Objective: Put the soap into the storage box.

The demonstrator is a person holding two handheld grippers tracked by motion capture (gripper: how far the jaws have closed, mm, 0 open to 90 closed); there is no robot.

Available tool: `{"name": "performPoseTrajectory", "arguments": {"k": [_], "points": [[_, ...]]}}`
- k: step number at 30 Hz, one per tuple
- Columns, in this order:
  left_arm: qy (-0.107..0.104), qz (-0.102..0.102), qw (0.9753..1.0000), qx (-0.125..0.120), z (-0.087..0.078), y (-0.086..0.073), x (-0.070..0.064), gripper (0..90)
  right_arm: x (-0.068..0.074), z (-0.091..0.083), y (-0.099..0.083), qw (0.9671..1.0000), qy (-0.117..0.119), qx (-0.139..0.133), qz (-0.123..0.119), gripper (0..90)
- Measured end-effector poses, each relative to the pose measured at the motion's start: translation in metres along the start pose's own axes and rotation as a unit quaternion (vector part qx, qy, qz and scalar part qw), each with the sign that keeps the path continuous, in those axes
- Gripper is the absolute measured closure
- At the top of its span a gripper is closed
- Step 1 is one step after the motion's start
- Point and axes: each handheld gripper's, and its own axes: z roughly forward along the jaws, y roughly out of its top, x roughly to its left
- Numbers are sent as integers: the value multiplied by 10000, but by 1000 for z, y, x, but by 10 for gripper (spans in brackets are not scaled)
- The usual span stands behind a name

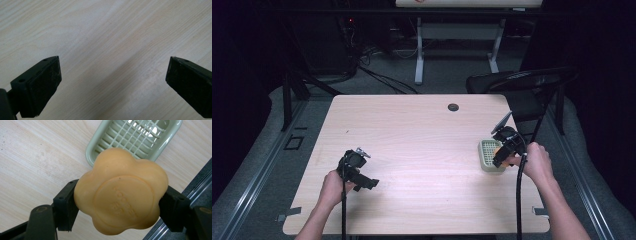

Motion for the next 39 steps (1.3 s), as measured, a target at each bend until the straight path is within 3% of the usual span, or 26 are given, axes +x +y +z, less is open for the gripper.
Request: {"name": "performPoseTrajectory", "arguments": {"k": [17,38,39], "points": [[-9,-2,10000,11,1,0,0,2,-10,17,16,10000,30,34,68,271],[-9,-4,10000,23,1,0,1,2,-18,35,33,9998,1,187,-51,270],[-9,-4,10000,23,1,0,1,2,-18,37,33,9999,30,96,32,270]]}}
